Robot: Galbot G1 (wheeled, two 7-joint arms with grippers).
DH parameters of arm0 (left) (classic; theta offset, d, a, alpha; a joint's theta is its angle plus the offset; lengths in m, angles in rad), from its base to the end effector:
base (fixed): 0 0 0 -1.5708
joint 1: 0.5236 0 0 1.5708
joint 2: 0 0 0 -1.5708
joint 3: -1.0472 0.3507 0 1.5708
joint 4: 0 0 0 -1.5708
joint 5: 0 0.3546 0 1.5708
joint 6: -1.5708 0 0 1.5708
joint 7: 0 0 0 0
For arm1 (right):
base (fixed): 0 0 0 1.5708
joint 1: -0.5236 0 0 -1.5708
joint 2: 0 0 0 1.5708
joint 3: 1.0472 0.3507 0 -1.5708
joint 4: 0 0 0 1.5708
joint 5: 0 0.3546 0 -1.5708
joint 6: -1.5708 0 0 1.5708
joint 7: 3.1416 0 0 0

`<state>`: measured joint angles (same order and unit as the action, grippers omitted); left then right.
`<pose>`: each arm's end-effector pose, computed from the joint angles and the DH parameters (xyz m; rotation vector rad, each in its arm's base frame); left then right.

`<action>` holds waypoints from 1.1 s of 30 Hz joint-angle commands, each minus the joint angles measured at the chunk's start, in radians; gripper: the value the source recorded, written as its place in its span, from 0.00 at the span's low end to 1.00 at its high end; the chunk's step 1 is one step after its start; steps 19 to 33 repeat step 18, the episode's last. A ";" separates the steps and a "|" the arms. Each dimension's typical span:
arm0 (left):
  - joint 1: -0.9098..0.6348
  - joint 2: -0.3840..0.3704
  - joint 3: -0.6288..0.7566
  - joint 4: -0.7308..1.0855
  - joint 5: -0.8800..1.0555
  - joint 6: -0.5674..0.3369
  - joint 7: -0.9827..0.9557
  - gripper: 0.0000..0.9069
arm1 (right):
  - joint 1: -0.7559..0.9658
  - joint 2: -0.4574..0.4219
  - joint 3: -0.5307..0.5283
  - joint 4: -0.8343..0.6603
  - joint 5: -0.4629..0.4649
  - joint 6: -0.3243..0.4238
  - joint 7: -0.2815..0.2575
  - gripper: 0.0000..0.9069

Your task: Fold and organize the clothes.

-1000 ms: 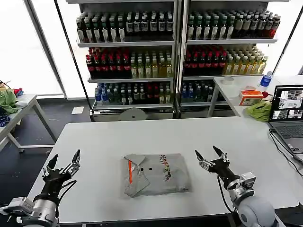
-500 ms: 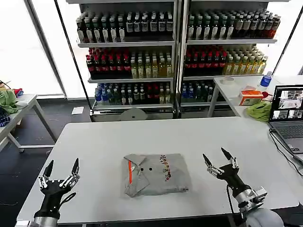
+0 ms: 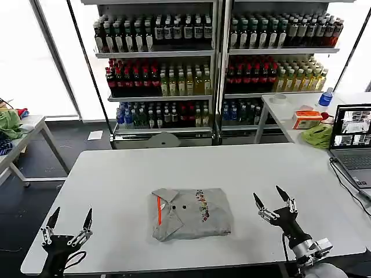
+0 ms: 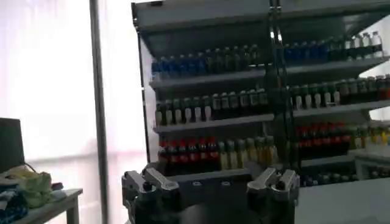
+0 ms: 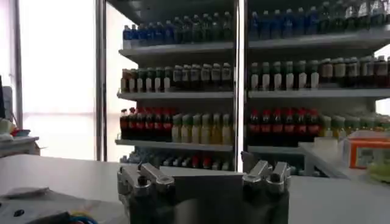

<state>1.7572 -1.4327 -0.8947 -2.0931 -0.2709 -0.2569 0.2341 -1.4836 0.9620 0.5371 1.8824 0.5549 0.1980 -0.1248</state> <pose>0.1150 0.1343 -0.3056 0.0011 3.0209 0.1534 0.2231 -0.1421 -0.3202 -0.4554 3.0785 -0.0073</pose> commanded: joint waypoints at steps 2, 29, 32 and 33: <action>0.044 0.029 -0.105 -0.014 -0.110 -0.014 0.109 1.00 | -0.033 0.000 0.031 0.012 0.029 0.036 0.010 1.00; 0.041 0.021 -0.127 -0.059 -0.143 0.059 0.134 1.00 | -0.161 -0.005 0.073 0.084 0.037 0.065 0.006 1.00; 0.041 0.021 -0.127 -0.059 -0.143 0.059 0.134 1.00 | -0.161 -0.005 0.073 0.084 0.037 0.065 0.006 1.00; 0.041 0.021 -0.127 -0.059 -0.143 0.059 0.134 1.00 | -0.161 -0.005 0.073 0.084 0.037 0.065 0.006 1.00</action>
